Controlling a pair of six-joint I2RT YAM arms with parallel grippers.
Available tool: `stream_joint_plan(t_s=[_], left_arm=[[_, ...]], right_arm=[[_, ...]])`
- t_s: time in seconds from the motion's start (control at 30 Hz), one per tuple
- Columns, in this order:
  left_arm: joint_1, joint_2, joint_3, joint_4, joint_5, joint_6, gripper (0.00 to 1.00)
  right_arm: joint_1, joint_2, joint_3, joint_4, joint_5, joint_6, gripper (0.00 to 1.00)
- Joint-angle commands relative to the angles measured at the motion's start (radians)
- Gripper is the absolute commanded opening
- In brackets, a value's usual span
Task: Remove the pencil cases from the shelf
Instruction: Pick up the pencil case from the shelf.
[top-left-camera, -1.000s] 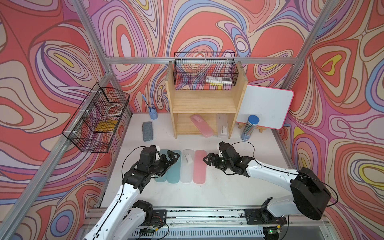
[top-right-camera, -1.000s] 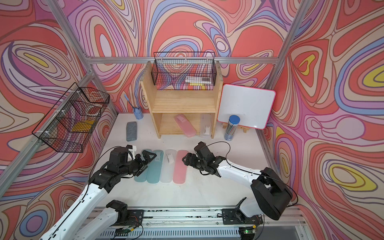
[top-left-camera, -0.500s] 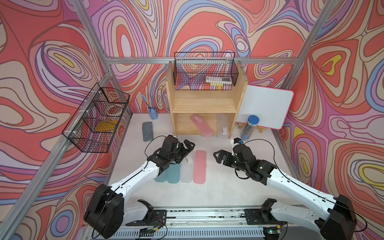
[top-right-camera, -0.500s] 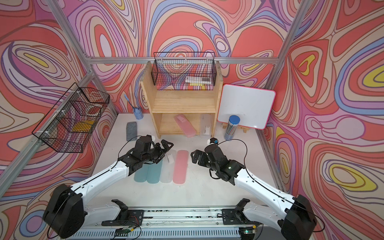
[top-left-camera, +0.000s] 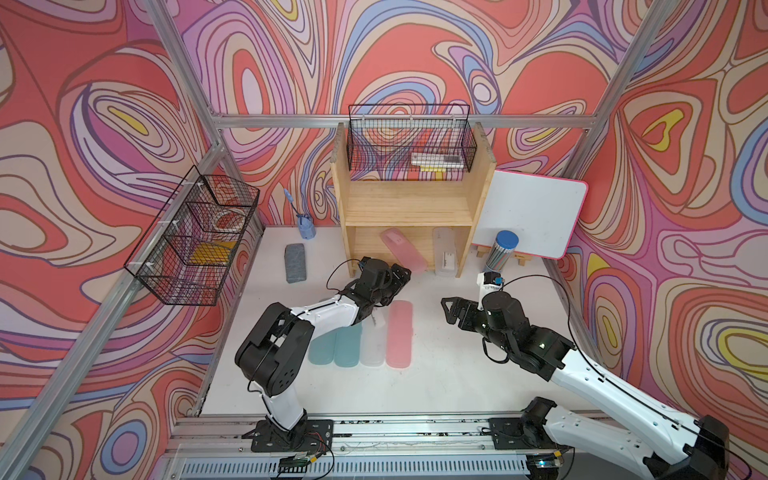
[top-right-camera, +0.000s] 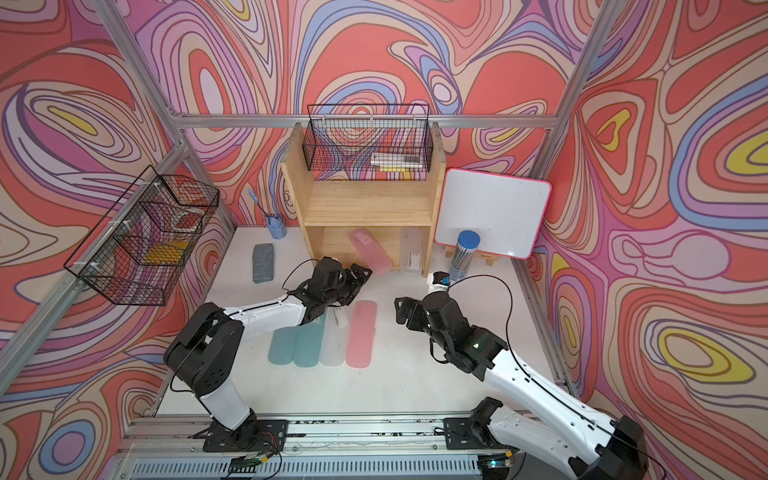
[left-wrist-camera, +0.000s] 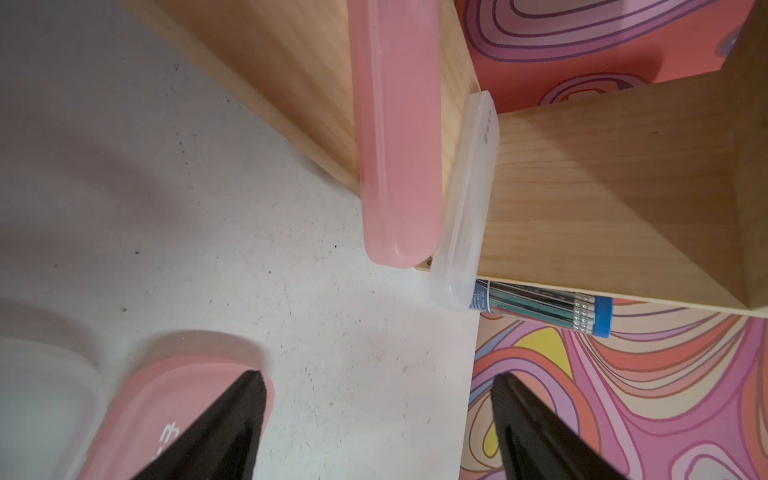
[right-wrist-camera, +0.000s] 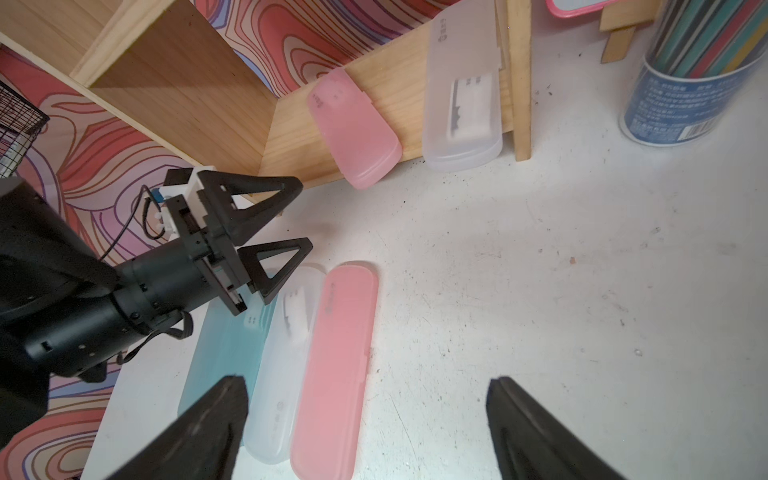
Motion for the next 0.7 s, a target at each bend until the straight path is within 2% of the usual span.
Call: stream_joint_plan(t_s=[0.0,0.37,0.67], left_arm=[[-0.003,0.056,0.055,0.068,-0.016,-0.015,0.82],[-0.004,0.214,0.201,0.075,-0.002,-0.024,0.75],[-0.003,0.278,0.245,0.086,0.007,-0.038,0.66]], right_arm=[[0.001,-0.005,-0.013,-0.006,0.027,-0.046,0.92],[0.001,0.008,0.013,-0.042,0.047,-0.094,0.91],[-0.001,-0.018,0.02,-0.079,0.078,-0.115,0.91]])
